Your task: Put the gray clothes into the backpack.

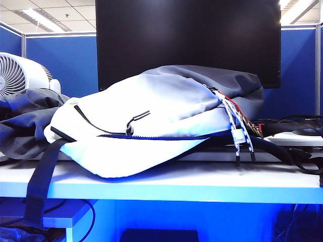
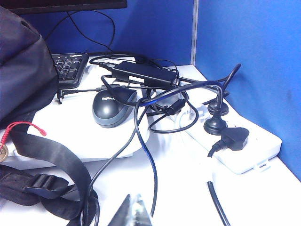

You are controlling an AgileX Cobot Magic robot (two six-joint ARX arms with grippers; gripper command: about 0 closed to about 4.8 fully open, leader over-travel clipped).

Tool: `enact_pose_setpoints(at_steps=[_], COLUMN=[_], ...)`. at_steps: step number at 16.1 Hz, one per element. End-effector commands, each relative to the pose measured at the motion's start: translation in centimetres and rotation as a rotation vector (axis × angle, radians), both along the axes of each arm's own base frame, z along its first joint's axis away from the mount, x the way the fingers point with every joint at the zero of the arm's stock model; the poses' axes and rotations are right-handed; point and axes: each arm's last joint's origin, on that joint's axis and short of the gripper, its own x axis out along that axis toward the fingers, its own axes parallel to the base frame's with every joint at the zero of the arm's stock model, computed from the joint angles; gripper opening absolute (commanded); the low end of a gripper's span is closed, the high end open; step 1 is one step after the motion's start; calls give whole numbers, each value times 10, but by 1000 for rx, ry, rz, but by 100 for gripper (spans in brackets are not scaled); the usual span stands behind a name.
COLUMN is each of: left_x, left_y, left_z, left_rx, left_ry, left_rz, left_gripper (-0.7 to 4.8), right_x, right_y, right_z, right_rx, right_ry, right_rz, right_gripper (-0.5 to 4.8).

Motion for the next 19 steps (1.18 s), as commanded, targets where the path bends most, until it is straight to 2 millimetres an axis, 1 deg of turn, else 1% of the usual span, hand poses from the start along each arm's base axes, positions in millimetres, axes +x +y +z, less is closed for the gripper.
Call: enact_pose_setpoints(at_steps=[1, 4, 5, 6, 7, 8, 9, 10, 11, 13, 14, 15, 16, 17, 19], left_x=[0, 0, 0, 0, 0, 0, 0, 0, 0, -1, -2, -4, -6, -8, -16], left_y=[0, 0, 0, 0, 0, 0, 0, -1, -1, -3, -4, -4, -4, -3, 0], left_z=[2, 2, 2, 2, 2, 3, 5, 7, 8, 13, 19, 26, 33, 41, 66], left_rx=[5, 5, 3, -39, -106, -162, -267, -349, -407, -479, -480, -443, -373, -325, -260], left_ry=[-19, -15, -15, -16, -19, -22, -34, -49, -58, -81, -130, -209, -280, -329, -380], left_rz=[-3, -3, -3, -3, -2, -3, -6, -25, -50, -120, -178, -195, -190, -157, -25], left_gripper=[-5, -5, -5, -5, -5, -4, -1, 1, 28, 29, 29, 27, 29, 29, 28], right_x=[0, 0, 0, 1, 1, 1, 1, 0, 0, -1, -2, -3, -4, -7, -14], right_y=[0, 0, 0, 1, 1, 2, 2, 2, 3, 4, 5, 5, 6, 8, 9], right_z=[-1, -1, 0, 1, 3, 5, 8, 12, 16, 21, 26, 30, 34, 41, 55], right_rx=[-2, -2, 44, 126, 166, 184, 199, 234, 309, 427, 506, 544, 544, 513, 460], right_ry=[-11, -11, -27, -55, -80, -99, -132, -180, -222, -281, -333, -374, -407, -467, -598], right_rz=[2, 2, 7, 28, 45, 55, 68, 76, 103, 178, 207, 236, 265, 318, 361], right_gripper=[-1, -1, -1, -1, -1, -1, -1, -1, -1, -1, -1, -1, -1, -1, 2])
